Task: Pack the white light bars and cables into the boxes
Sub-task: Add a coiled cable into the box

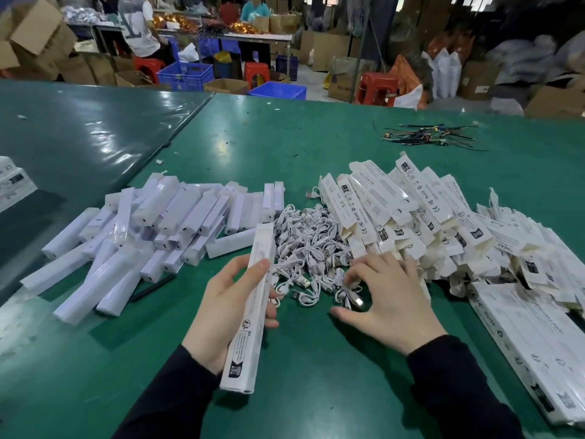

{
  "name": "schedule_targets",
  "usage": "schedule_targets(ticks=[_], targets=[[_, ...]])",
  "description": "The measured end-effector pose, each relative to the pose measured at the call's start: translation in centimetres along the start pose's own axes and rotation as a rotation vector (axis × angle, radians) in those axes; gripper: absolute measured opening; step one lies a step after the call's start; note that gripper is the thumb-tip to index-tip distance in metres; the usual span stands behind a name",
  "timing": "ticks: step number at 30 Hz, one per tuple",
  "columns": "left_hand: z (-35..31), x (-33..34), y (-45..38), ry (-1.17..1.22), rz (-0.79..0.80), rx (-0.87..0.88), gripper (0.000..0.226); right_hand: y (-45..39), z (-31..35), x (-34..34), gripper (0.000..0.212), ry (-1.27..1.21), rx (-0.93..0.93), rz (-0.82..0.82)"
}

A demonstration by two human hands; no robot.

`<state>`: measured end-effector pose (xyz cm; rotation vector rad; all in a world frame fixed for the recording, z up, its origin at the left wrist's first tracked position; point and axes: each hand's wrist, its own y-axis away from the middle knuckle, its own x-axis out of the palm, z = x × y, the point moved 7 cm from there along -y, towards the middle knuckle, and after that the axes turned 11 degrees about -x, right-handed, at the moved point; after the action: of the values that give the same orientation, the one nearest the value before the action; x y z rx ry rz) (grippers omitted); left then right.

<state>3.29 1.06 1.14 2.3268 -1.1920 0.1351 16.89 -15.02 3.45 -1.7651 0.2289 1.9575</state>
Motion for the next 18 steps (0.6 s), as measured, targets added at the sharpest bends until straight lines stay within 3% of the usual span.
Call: schedule_targets(ticks=[4, 7, 9, 11, 15, 18], targets=[[0.2, -0.1, 0.0, 0.049, 0.008, -0.026, 0.026, 0.1, 0.1, -0.7, 0.021, -0.043, 0.004, -0.085], [0.1, 0.1, 0.0, 0.061, 0.039, -0.044, 0.038, 0.2, 0.0, -0.5, 0.039, -0.062, -0.028, -0.057], [0.1, 0.4, 0.1, 0.082, 0.073, -0.060, 0.039, 0.2, 0.1, -0.3, 0.035, -0.101, -0.049, -0.031], [0.1, 0.7, 0.2, 0.109, 0.114, -0.082, 0.036, 0.2, 0.1, -0.9, 0.028, -0.219, -0.043, -0.128], [0.1, 1.0, 0.4, 0.119, 0.164, -0.088, 0.045, 1.1, -0.7, -3.4, 0.018, -0.474, 0.066, -0.536], [0.1, 1.2, 0.5, 0.117, 0.184, -0.086, 0.050, 0.8, -0.3, -3.2, 0.014, -0.424, 0.054, -0.465]])
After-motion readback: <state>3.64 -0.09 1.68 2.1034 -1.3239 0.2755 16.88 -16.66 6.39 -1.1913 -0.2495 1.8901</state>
